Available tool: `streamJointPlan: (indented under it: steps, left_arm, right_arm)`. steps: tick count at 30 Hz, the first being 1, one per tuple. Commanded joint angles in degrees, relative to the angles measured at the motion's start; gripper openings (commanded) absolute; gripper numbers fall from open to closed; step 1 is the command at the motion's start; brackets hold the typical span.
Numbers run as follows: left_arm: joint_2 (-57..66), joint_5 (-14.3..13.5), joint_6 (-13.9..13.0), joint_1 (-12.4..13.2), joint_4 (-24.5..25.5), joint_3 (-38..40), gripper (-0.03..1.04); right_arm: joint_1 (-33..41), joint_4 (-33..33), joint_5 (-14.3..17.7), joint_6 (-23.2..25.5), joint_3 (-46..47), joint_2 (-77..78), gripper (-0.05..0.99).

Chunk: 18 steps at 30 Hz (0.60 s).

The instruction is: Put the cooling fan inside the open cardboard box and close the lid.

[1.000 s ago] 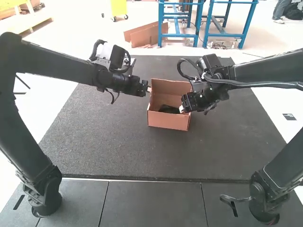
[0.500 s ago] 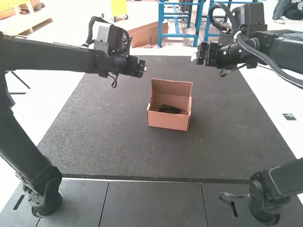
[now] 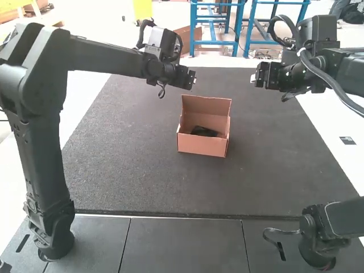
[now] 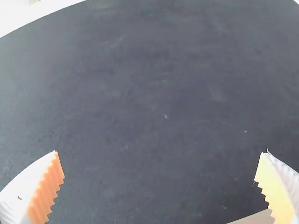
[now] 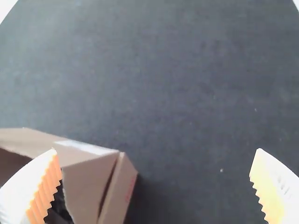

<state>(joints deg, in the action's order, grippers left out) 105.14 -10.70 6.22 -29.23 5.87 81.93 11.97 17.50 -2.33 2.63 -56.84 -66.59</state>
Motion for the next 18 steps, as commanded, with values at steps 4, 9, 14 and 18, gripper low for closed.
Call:
streamJointPlan:
  steps: [4,9,14,18]
  left_arm:
    - [3.1,3.3,-1.1,-1.8,2.7,5.2,0.97]
    - [4.7,8.3,0.3,-3.7,11.4,8.2,0.97]
    - [4.7,10.7,1.3,-5.0,18.4,8.2,0.97]
    - [4.9,10.9,1.8,-5.3,20.1,8.2,0.97]
  right_arm:
    - [-0.8,2.0,-2.7,-0.3,-0.6,0.6,0.92]
    - [-0.8,3.6,-4.4,0.0,-0.8,0.5,0.92]
    - [-0.9,4.4,-4.4,-0.7,-0.9,0.2,0.92]
    - [-1.1,4.4,-4.6,-0.7,-0.5,0.1,0.92]
